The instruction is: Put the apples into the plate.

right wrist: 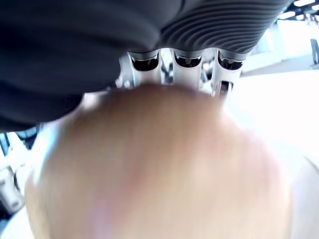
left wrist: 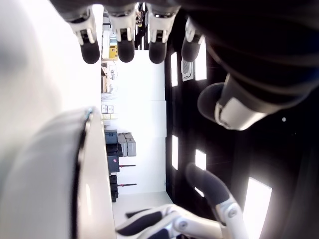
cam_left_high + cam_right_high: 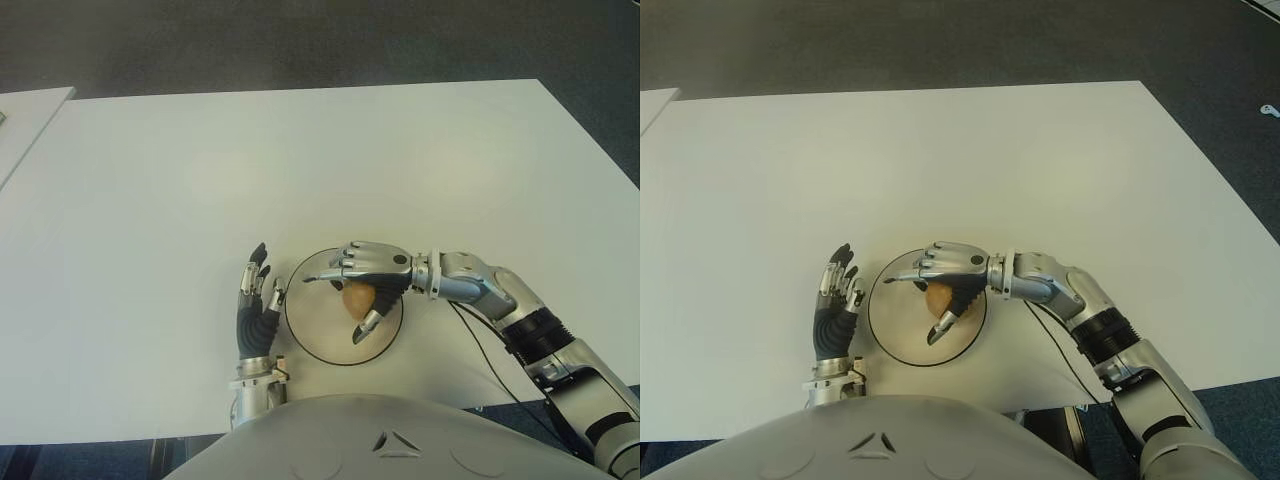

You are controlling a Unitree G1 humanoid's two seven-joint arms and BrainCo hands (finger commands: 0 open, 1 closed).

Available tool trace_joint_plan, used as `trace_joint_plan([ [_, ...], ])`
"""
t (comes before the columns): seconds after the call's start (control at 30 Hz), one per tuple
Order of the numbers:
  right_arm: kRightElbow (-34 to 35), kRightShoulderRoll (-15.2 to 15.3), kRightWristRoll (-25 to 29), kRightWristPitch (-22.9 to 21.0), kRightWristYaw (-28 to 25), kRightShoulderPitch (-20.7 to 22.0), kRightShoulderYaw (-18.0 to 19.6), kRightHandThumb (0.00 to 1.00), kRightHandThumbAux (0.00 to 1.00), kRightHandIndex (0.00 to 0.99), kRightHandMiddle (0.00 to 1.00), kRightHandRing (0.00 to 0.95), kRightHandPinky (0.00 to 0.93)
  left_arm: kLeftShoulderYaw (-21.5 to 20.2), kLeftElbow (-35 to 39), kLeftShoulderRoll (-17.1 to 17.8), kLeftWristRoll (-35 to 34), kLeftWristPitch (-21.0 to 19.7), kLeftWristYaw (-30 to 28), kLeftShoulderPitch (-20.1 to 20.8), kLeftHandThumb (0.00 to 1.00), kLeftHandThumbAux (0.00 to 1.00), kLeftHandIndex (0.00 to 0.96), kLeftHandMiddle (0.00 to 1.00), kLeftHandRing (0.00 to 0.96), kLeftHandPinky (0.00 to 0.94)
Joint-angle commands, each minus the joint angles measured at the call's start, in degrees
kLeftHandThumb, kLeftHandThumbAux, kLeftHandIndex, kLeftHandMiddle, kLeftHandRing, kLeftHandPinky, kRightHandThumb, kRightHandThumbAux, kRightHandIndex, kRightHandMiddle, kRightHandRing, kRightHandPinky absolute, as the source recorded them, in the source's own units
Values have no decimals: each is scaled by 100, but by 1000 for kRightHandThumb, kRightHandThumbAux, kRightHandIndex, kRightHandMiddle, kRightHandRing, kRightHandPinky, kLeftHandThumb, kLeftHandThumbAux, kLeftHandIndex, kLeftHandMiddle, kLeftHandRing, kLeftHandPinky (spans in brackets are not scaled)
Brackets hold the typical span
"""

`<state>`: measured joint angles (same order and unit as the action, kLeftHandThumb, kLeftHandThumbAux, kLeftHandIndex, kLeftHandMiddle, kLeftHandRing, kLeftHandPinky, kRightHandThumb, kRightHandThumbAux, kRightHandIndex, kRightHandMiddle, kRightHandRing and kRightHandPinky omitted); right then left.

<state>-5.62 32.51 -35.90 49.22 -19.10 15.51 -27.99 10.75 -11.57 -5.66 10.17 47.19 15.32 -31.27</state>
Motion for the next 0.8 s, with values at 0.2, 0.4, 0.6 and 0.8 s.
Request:
trace_joint_plan([
  [0.2, 272, -8, 248, -171, -34, -175, 202, 56, 242, 0, 0, 0, 0, 30, -111, -113, -335, 75, -142, -50, 32, 535, 22, 0, 0, 0],
  [0.4, 290, -170, 475, -425, -14, -235, 300, 70, 248, 0, 0, 0, 0, 97, -61, -113, -641, 180, -311, -101, 34, 522, 25, 0, 0, 0],
  [0.6, 424, -504, 928, -1081, -50, -500, 404, 82, 253, 0, 0, 0, 0, 97, 8, -144, -807, 126, -398, -127, 38, 509, 25, 0, 0, 0],
  [0.8, 789, -776, 1323, -1878, -201, -725, 547, 101, 262, 0, 0, 0, 0, 60, 72, -153, -781, 50, -362, -136, 35, 497, 24, 0, 0, 0],
])
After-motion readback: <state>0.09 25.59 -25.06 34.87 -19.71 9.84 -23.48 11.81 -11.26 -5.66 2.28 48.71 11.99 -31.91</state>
